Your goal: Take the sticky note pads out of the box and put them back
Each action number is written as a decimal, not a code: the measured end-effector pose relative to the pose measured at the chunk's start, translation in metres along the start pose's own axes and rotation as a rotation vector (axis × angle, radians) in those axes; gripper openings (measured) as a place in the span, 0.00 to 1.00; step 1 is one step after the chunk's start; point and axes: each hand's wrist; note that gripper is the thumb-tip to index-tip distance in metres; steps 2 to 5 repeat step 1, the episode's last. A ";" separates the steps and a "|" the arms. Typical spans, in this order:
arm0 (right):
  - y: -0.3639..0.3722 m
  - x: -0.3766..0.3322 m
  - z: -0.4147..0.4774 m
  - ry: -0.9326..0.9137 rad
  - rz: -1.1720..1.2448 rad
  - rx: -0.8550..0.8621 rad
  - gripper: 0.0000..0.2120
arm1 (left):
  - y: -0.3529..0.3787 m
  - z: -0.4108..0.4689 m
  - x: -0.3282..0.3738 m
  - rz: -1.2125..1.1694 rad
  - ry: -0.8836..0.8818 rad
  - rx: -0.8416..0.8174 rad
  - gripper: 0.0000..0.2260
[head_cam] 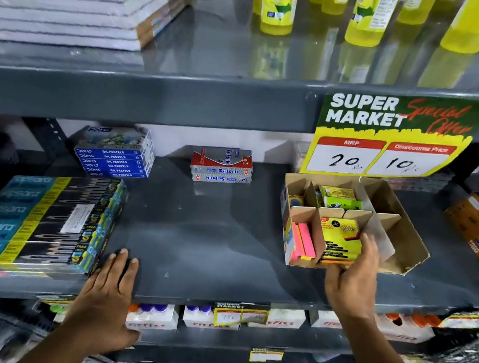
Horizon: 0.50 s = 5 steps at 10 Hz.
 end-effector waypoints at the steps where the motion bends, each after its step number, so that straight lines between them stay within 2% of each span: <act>1: -0.004 -0.001 -0.002 -0.011 -0.114 -0.037 0.34 | -0.002 -0.009 0.005 -0.014 0.001 -0.025 0.60; 5: -0.004 -0.001 -0.002 -0.011 -0.114 -0.037 0.34 | -0.002 -0.009 0.005 -0.014 0.001 -0.025 0.60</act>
Point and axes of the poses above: each hand's wrist, its own z-axis towards the middle knuckle, its own y-axis out of the palm, x = y × z, and after that the axes turned 14 degrees about -y, right-handed
